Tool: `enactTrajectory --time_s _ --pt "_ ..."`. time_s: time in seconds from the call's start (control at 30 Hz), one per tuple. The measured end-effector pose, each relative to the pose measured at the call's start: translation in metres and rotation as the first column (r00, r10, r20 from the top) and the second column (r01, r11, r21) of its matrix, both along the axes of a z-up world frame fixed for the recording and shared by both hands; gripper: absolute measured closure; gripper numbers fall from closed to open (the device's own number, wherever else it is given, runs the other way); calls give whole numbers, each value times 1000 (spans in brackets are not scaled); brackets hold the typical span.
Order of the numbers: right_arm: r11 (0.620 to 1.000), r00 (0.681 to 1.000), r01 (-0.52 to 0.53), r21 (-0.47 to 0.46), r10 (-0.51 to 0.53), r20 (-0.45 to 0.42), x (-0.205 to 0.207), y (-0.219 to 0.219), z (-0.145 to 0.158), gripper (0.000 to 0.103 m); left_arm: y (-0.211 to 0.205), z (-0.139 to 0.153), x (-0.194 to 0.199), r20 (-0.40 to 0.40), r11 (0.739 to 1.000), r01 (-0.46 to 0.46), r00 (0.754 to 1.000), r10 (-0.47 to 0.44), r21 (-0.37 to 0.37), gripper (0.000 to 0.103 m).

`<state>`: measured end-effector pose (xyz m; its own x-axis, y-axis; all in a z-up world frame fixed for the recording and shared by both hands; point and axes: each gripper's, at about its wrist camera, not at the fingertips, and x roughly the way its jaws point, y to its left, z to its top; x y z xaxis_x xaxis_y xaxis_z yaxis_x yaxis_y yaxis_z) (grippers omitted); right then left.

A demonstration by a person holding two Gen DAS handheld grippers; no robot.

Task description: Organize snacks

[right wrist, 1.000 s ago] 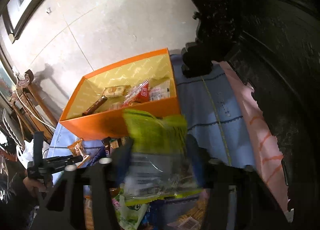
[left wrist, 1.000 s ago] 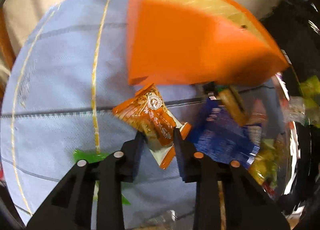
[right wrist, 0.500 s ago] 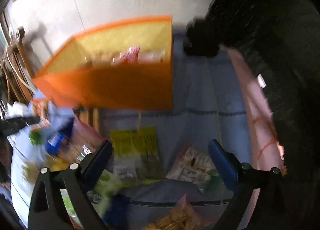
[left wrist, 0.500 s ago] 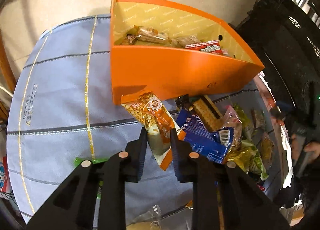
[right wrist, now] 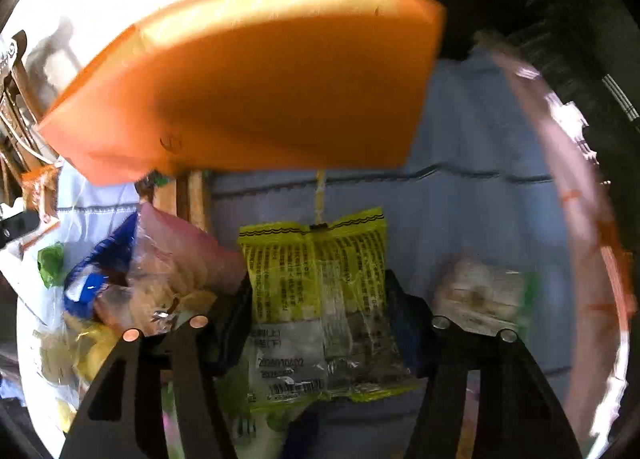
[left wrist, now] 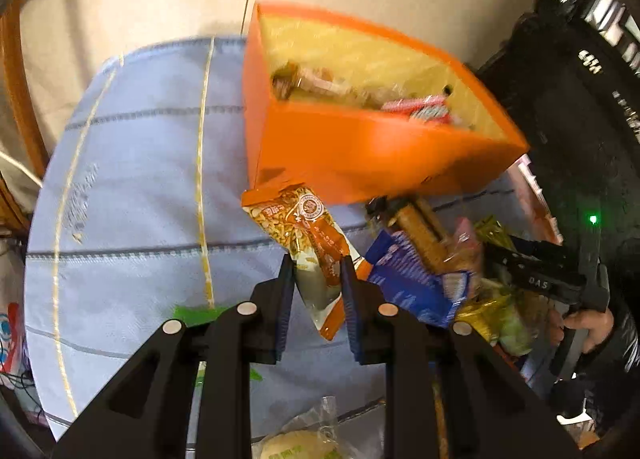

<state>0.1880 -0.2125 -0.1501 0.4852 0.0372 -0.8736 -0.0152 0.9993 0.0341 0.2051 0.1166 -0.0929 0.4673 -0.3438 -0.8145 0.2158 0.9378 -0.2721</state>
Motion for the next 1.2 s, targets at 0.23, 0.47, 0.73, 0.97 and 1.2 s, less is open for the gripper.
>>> enactTrajectory --time_s 0.23,0.47,0.73,0.97,1.2 --pt "998 964 53 29 -59 260 -5 -17 118 42 -25 75 -3 170 999 48 985 -44 -18 81" --pt "999 928 2 45 -18 373 73 -11 190 36 -88 112 66 212 995 102 972 -99 -1 81" --pt "1000 970 25 -13 -21 243 84 -49 162 4 -85 99 93 206 991 -35 978 7 131 4" --pt "991 995 81 -111 -74 64 30 -83 86 4 -57 27 41 40 987 41 998 -48 157 4" --pt "984 981 166 -69 -172 -87 10 -89 8 4 -80 -45 16 -123 994 69 991 -58 87 4"
